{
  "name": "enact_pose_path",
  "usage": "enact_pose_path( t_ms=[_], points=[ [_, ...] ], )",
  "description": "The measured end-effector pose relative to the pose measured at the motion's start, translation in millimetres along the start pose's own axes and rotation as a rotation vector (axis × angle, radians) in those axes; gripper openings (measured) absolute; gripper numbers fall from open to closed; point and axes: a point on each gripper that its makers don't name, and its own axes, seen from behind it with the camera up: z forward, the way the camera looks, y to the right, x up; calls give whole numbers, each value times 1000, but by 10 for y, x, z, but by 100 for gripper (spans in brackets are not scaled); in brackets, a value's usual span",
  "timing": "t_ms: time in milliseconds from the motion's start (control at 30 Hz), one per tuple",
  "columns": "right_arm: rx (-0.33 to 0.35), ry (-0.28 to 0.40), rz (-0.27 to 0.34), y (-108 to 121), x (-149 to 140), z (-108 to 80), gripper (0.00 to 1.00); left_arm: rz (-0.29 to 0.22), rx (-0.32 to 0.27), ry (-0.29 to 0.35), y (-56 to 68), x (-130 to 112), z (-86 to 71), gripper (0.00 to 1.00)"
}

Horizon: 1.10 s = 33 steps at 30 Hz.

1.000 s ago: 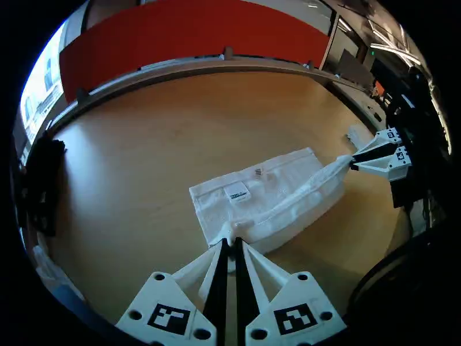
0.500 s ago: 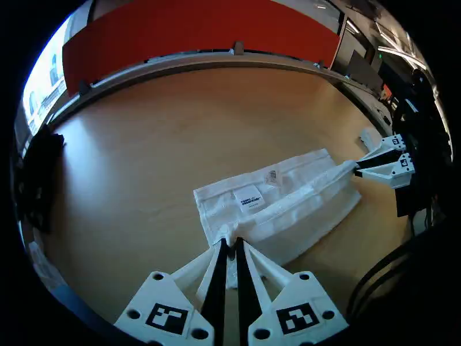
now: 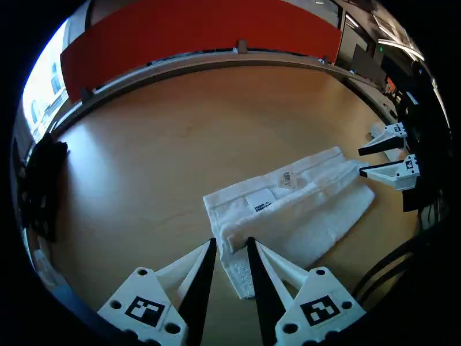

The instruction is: Fold towel

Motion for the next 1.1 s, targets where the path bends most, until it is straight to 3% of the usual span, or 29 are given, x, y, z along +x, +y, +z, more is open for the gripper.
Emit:
enact_pose_path(
  t_ms=[400,533,667,733,800,900,1100],
  points=[
    [-31,0,-15,112,39,61,67,11,29,8,-99,59,16,48],
    [-36,6,-22,141,75,65,69,15,38,12,-131,81,19,62],
    [-41,10,-25,169,108,69,69,15,39,17,-141,111,14,66],
    [-45,14,-25,185,127,71,73,11,36,16,-141,120,13,73],
    [-51,19,-25,201,146,72,83,5,29,12,-134,121,17,89],
    [-58,25,-23,219,168,67,95,-4,23,14,-126,125,23,96],
    [-61,31,-18,228,179,55,95,-1,30,17,-140,132,19,98]
  ],
)
